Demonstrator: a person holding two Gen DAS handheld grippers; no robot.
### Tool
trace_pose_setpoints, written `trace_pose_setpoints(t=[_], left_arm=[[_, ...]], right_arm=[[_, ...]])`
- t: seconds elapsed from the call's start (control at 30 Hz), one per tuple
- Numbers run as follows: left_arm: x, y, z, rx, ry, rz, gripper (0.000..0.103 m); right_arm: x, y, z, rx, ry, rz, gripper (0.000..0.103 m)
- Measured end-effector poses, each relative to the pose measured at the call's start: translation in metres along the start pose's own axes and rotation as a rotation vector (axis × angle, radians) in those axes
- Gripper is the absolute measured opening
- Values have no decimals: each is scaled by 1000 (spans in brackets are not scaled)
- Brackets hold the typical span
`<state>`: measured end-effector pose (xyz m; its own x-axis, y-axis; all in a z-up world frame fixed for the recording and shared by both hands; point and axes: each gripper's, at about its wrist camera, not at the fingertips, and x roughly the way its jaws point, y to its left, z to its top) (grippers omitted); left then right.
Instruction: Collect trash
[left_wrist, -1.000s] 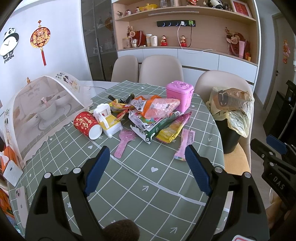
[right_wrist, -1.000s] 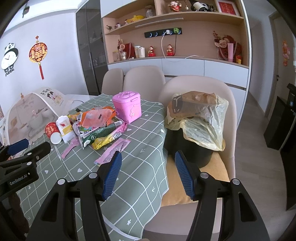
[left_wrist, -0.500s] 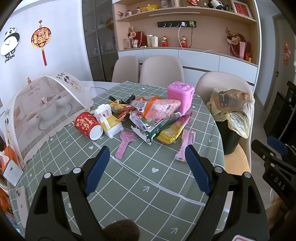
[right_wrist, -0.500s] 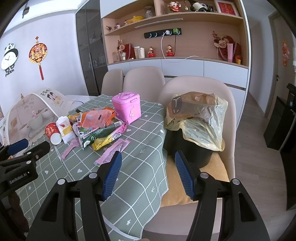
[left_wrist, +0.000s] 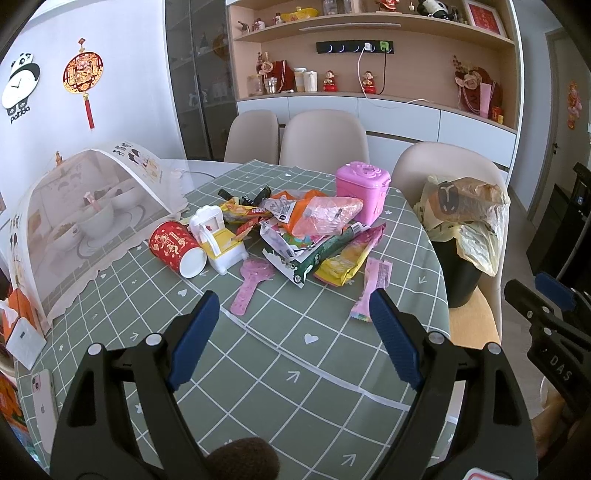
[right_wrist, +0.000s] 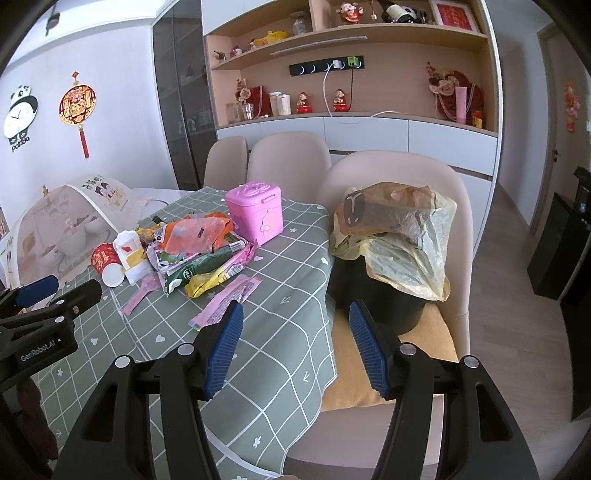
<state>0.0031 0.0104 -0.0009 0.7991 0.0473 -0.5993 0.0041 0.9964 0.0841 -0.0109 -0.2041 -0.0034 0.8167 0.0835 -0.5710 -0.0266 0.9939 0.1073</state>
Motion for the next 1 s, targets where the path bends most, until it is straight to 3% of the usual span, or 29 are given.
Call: trace_pose_setpoints(t=[1.0], left_arm=[[8, 7, 0, -19, 17, -9, 79]], right_arm=[[3, -6, 0, 20, 1, -5, 57]])
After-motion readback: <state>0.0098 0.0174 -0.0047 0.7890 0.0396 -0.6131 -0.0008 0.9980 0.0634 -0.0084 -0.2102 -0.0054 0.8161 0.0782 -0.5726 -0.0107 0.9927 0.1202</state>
